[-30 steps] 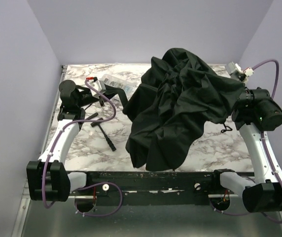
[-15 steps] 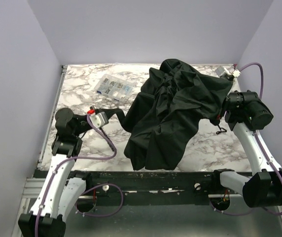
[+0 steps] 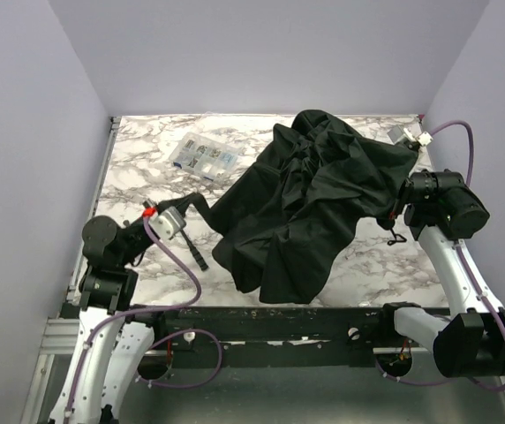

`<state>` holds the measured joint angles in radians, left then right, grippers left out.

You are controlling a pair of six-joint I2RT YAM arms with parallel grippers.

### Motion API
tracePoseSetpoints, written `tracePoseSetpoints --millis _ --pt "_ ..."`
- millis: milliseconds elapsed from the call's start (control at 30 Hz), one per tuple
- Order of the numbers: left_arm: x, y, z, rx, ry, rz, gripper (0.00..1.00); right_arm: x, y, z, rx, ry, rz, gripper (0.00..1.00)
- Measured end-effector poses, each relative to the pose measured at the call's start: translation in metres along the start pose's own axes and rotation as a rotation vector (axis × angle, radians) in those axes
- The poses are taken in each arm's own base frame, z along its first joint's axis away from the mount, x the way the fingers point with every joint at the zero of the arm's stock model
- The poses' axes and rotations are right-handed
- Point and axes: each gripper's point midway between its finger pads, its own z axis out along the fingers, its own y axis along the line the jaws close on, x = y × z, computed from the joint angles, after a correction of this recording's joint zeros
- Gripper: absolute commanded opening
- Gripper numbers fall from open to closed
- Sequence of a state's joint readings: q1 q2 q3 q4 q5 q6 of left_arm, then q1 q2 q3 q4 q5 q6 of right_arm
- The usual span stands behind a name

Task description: Put away the umbrella

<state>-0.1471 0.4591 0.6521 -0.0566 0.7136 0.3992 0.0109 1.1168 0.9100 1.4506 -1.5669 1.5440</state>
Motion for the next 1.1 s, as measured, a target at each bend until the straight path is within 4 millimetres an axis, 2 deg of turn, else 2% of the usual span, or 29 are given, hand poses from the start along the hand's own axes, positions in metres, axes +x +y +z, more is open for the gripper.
tracePoseSetpoints --millis 233,400,600,700,833,933,1100 --pt "0.003 0.026 0.029 0.033 0.070 -0.104 0.00 0.009 0.016 0.000 0.000 0.000 -0.030 0.00" --pt "0.015 0.040 0.064 0.106 0.107 -0.218 0.00 0.014 0.021 0.003 -0.020 0.006 -0.049 0.00" --pt "0.042 0.037 0.094 0.190 0.145 -0.362 0.00 0.020 0.015 0.009 -0.055 0.017 -0.010 0.00" --pt "0.051 0.033 0.112 0.237 0.156 -0.413 0.00 0.023 0.003 0.014 -0.079 0.026 0.041 0.00" --pt "0.066 0.030 0.139 0.292 0.176 -0.470 0.00 0.022 -0.014 0.028 -0.137 0.051 0.108 0.00" --pt "0.079 0.034 0.157 0.308 0.195 -0.509 0.00 0.023 -0.019 0.042 -0.195 0.078 0.158 0.00" --pt "0.095 0.038 0.172 0.315 0.219 -0.566 0.00 0.018 -0.007 0.074 -0.323 0.143 0.230 0.00"
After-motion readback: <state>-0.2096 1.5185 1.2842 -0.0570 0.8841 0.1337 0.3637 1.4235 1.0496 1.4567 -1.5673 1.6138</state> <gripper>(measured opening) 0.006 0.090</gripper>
